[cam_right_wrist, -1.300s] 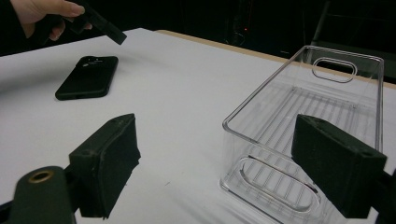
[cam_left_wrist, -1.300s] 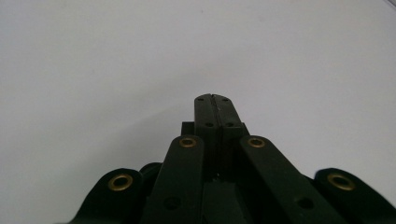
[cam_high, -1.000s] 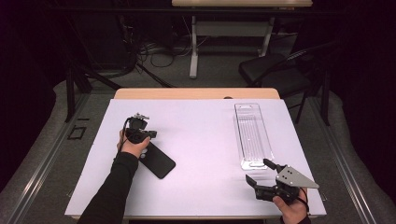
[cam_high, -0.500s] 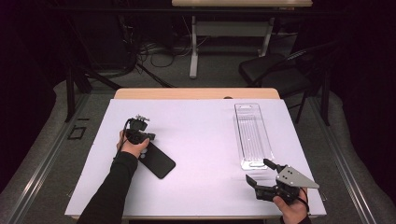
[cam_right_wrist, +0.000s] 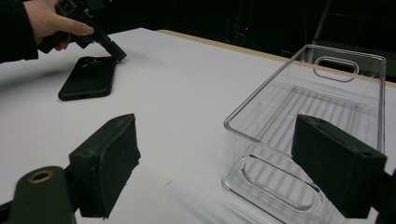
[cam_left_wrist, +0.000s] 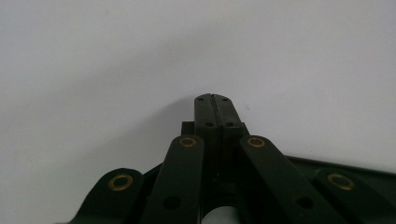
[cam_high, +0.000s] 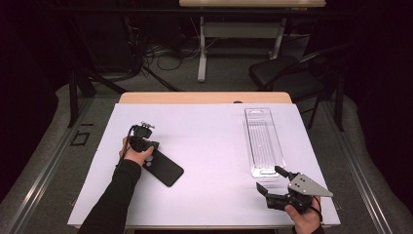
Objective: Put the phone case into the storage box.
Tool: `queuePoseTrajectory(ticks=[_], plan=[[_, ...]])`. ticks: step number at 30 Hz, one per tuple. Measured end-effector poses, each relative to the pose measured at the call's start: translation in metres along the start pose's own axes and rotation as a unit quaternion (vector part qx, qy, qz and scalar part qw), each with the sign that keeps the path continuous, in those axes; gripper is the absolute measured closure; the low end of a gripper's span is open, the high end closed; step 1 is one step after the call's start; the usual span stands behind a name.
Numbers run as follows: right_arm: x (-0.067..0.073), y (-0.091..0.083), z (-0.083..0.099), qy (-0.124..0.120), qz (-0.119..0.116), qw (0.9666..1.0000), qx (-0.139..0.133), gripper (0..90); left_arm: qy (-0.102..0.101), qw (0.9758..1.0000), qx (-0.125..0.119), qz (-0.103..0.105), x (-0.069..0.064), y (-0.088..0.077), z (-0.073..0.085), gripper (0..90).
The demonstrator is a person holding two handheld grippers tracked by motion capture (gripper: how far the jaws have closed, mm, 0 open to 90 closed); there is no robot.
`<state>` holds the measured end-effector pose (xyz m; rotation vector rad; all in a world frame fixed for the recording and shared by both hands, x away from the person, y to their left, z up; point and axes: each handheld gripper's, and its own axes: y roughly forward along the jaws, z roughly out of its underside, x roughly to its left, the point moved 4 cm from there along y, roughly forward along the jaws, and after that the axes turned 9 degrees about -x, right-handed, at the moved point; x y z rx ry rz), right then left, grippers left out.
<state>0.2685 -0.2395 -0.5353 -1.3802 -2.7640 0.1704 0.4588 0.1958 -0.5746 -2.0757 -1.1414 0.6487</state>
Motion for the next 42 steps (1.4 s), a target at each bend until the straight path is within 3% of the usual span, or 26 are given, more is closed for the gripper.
queuePoseTrajectory(ticks=[4, 10, 19, 31, 42], plan=[[0.000, 0.000, 0.000, 0.001, 0.001, 1.0000, -0.002, 14.4, 0.003, 1.0000, 0.003, -0.001, -0.002, -0.005, 0.006, 90.0], [0.000, 0.000, 0.000, 0.002, 0.000, 1.0000, -0.002, 14.4, -0.008, 0.9999, -0.002, 0.008, -0.002, -0.013, 0.019, 90.0], [0.001, 0.000, 0.000, 0.001, -0.001, 1.0000, 0.000, 14.4, 0.002, 0.9999, -0.008, 0.009, -0.006, -0.028, 0.038, 90.0], [0.002, 0.000, 0.000, 0.001, -0.002, 1.0000, 0.000, 14.4, -0.004, 0.9993, -0.024, 0.027, -0.018, -0.045, 0.063, 90.0], [0.002, -0.001, -0.001, 0.000, -0.004, 1.0000, 0.000, 14.4, 0.011, 0.9991, -0.018, 0.037, -0.032, -0.059, 0.081, 90.0]])
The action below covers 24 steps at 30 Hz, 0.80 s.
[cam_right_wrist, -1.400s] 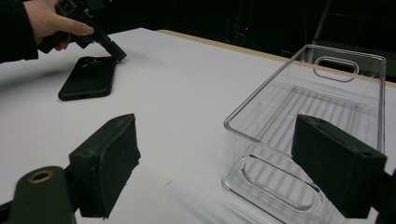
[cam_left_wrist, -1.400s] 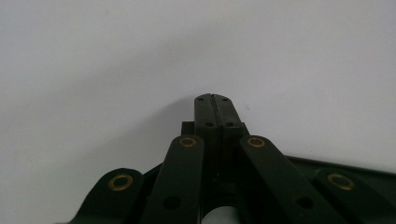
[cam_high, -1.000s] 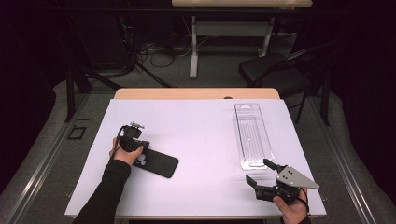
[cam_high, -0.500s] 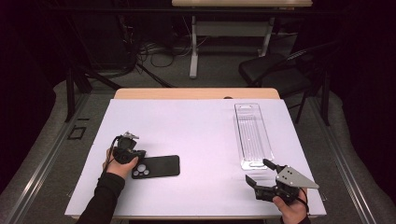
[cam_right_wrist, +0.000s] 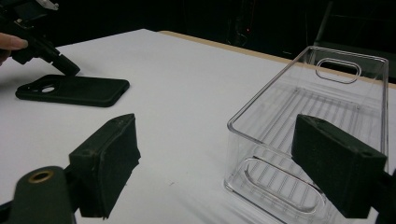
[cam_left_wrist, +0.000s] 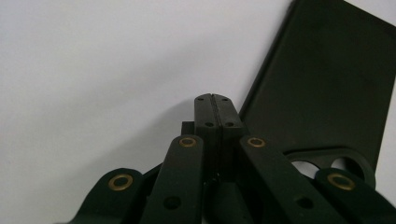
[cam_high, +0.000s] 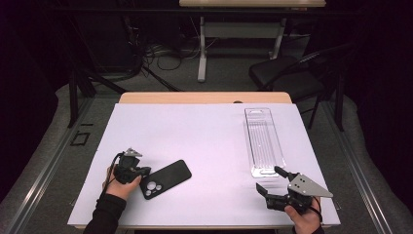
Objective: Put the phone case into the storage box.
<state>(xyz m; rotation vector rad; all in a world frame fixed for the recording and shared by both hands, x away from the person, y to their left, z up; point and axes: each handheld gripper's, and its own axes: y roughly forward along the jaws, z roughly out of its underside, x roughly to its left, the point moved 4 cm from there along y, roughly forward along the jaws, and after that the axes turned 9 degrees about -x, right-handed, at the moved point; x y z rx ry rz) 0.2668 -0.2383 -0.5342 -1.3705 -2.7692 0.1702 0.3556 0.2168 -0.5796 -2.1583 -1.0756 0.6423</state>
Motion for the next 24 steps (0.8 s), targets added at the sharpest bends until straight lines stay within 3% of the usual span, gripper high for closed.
queuePoseTrajectory(ticks=[6, 24], plan=[[0.000, -0.001, 0.000, 0.000, 0.000, 1.0000, 0.001, 14.4, 0.012, 0.9999, 0.004, -0.001, -0.008, -0.004, 0.005, 90.0], [0.001, 0.000, -0.001, -0.003, -0.004, 1.0000, -0.002, 14.4, 0.013, 0.9999, 0.002, 0.000, -0.014, -0.006, 0.009, 90.0]])
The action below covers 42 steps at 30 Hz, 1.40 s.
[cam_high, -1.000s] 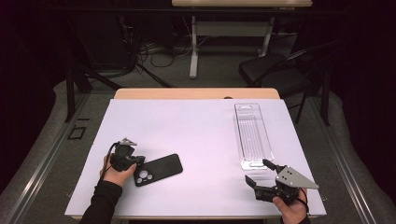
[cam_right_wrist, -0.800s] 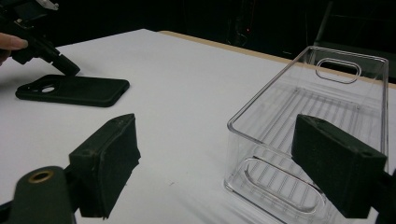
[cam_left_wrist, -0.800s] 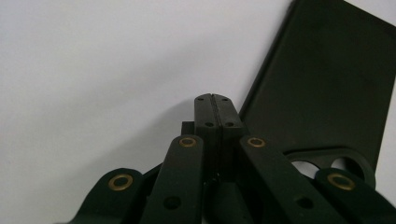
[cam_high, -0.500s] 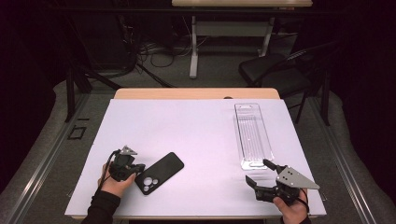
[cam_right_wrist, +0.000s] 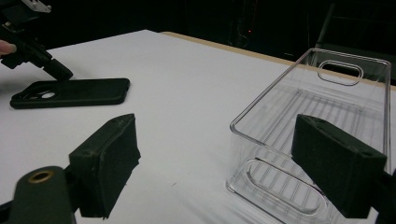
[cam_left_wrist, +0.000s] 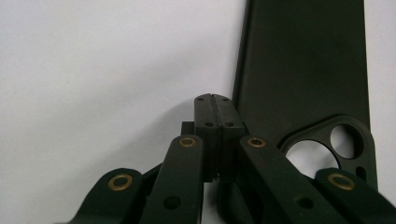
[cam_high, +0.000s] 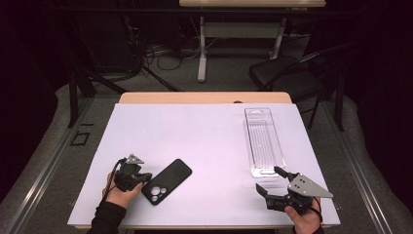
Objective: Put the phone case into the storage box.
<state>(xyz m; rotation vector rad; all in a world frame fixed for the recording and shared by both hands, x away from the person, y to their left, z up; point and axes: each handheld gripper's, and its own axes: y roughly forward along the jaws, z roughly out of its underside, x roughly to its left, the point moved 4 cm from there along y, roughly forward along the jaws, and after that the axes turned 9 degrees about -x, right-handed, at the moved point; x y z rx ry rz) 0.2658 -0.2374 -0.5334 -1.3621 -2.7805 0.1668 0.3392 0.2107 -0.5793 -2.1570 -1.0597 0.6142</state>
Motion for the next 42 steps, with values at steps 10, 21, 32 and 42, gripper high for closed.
queuePoseTrajectory(ticks=[10, 21, 32, 42], plan=[[0.000, 0.000, 0.001, 0.000, -0.001, 1.0000, 0.002, 14.4, -0.009, 0.9994, -0.034, 0.000, -0.001, -0.013, -0.008, 81.1], [0.000, 0.000, 0.001, 0.000, -0.004, 1.0000, 0.003, 14.4, -0.018, 0.9982, -0.055, 0.015, -0.006, -0.022, -0.011, 70.9], [0.000, 0.001, 0.001, 0.000, -0.003, 1.0000, 0.003, 14.4, -0.026, 0.9977, -0.060, 0.018, -0.009, -0.023, -0.015, 46.5], [0.000, 0.001, 0.001, 0.001, -0.004, 1.0000, 0.003, 14.4, -0.050, 0.9957, -0.070, 0.034, -0.008, -0.026, -0.017, 22.4]])
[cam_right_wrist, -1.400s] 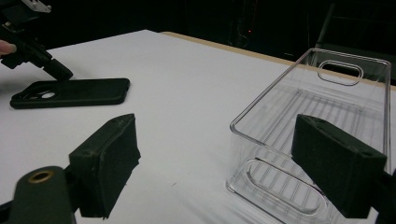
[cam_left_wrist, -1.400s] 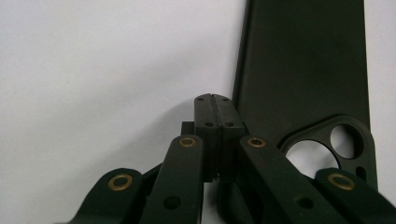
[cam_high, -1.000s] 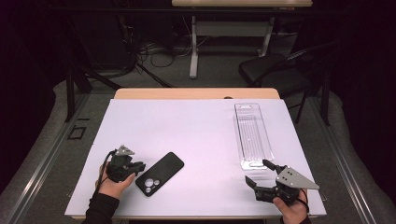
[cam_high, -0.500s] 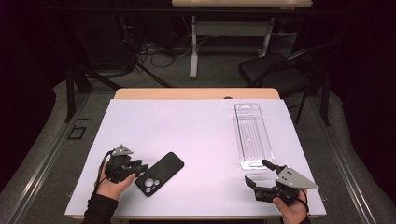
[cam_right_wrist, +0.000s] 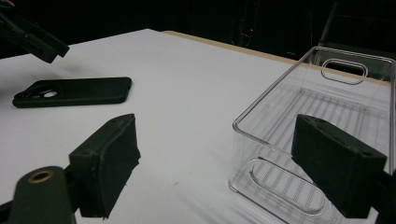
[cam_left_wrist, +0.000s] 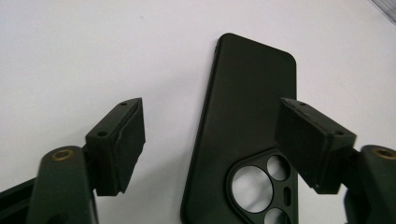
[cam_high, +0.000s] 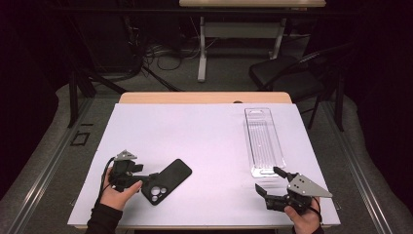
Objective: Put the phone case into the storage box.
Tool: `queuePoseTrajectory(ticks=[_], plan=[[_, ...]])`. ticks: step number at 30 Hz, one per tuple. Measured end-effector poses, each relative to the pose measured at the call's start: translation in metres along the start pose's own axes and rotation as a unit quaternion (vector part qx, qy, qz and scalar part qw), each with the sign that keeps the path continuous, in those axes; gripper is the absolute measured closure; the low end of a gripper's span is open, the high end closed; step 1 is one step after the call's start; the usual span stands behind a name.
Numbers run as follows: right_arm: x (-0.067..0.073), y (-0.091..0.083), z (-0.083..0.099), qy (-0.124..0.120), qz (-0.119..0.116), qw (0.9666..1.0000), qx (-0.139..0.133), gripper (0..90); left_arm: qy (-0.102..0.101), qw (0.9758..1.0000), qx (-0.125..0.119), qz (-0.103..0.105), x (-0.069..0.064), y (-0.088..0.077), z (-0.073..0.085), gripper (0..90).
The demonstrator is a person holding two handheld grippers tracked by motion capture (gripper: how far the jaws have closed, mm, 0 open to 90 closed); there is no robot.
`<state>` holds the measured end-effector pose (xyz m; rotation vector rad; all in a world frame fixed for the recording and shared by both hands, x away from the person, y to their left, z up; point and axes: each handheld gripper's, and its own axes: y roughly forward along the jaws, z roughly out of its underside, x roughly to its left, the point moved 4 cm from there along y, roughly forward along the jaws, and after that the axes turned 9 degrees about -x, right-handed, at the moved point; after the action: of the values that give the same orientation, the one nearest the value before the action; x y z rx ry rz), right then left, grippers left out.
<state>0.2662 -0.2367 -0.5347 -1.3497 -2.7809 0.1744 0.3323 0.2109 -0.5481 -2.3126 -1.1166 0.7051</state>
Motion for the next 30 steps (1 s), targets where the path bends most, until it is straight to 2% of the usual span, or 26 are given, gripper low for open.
queuePoseTrajectory(ticks=[2, 4, 14, 18, 20, 23, 26, 30], plan=[[0.000, 0.000, 0.000, 0.000, 0.000, 1.0000, 0.000, 14.4, -0.005, 1.0000, -0.001, 0.002, 0.000, 0.000, 0.000, 17.5], [0.000, 0.000, 0.000, 0.000, 0.000, 1.0000, 0.001, 14.4, -0.010, 0.9999, 0.000, 0.001, 0.000, -0.001, -0.001, 16.4], [0.001, 0.000, 0.000, 0.000, -0.001, 1.0000, 0.001, 14.4, -0.032, 0.9994, -0.006, 0.007, 0.001, -0.007, -0.004, 14.7], [0.000, 0.000, 0.000, -0.001, -0.002, 1.0000, 0.000, 14.4, -0.041, 0.9990, -0.001, 0.020, -0.001, -0.007, -0.005, 12.7], [0.000, 0.000, 0.000, 0.000, -0.001, 1.0000, 0.000, 14.4, -0.039, 0.9989, 0.000, 0.025, -0.002, -0.008, -0.006, 6.0], [0.001, 0.000, 0.000, 0.001, -0.003, 1.0000, 0.003, 14.4, -0.034, 0.9991, 0.002, 0.027, -0.004, -0.010, -0.008, 2.0], [0.001, 0.000, 0.000, 0.000, -0.003, 1.0000, 0.002, 14.4, -0.032, 0.9990, 0.006, 0.030, -0.007, -0.011, -0.009, 1.6], [0.001, 0.000, 0.000, 0.000, -0.004, 1.0000, 0.002, 14.4, -0.016, 0.9986, 0.020, 0.045, -0.012, -0.011, -0.009, 1.9]])
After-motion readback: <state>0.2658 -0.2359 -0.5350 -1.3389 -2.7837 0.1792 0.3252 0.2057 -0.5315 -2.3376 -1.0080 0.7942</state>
